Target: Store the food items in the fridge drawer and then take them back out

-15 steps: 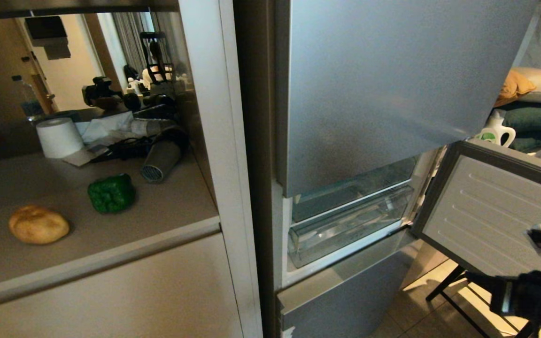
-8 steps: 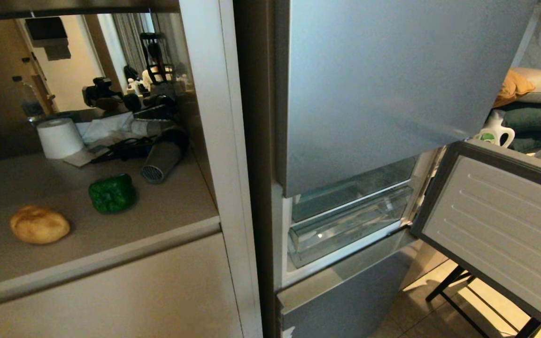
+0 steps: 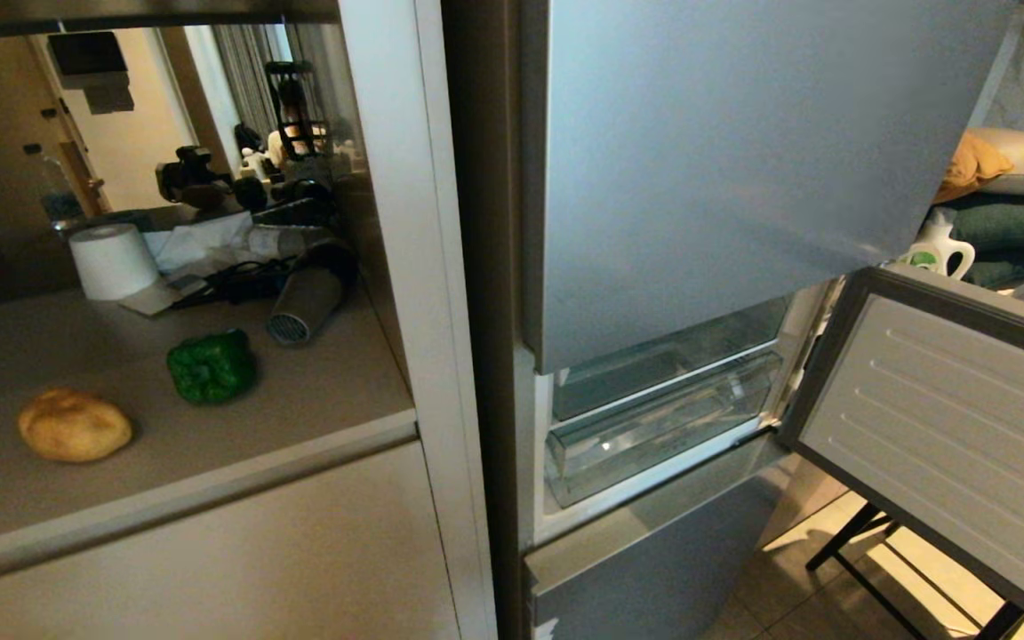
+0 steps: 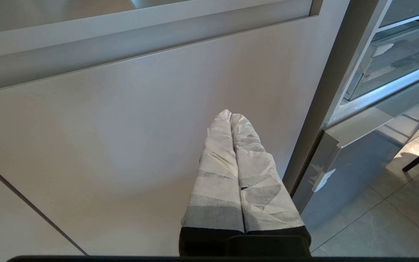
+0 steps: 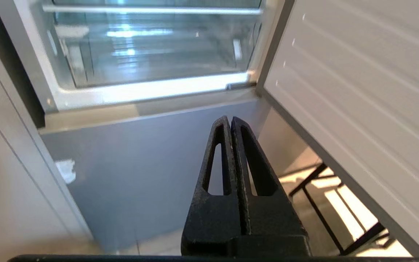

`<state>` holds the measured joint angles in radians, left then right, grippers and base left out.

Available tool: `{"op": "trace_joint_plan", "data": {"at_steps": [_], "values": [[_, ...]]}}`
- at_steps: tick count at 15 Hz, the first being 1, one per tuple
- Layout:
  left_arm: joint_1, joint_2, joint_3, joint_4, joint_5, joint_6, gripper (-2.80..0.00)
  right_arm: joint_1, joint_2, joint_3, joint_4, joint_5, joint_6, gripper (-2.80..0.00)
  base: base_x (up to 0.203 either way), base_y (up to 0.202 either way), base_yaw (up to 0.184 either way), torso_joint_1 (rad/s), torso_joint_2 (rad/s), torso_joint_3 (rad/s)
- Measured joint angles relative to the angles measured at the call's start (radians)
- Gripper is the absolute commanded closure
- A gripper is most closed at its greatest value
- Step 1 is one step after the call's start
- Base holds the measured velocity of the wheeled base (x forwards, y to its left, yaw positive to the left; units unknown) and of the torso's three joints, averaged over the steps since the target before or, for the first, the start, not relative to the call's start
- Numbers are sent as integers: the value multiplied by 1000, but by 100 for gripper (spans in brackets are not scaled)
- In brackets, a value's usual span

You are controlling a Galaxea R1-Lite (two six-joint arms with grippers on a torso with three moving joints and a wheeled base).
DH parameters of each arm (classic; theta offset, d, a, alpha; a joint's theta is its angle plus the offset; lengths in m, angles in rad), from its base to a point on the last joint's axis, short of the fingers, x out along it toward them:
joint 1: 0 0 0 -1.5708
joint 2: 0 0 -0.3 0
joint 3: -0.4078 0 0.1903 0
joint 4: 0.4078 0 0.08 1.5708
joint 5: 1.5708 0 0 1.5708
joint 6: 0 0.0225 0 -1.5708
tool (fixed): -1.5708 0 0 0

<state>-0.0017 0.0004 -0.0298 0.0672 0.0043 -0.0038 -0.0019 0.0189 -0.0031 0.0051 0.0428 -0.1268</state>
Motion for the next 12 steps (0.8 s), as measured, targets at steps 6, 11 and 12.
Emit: {"op": "trace_joint_plan", "data": {"at_steps": [6, 11, 12], "values": [[0, 0, 0, 0, 0, 0, 0, 1, -21, 1, 6, -18, 46, 0, 0, 0, 0, 0, 0, 0], [0, 0, 0, 0, 0, 0, 0, 0, -22, 1, 6, -18, 46, 0, 2, 2, -41, 1, 0, 0], [0, 0, 0, 0, 0, 0, 0, 0, -22, 1, 6, -18, 46, 0, 1, 6, -173, -2, 2, -7]]}}
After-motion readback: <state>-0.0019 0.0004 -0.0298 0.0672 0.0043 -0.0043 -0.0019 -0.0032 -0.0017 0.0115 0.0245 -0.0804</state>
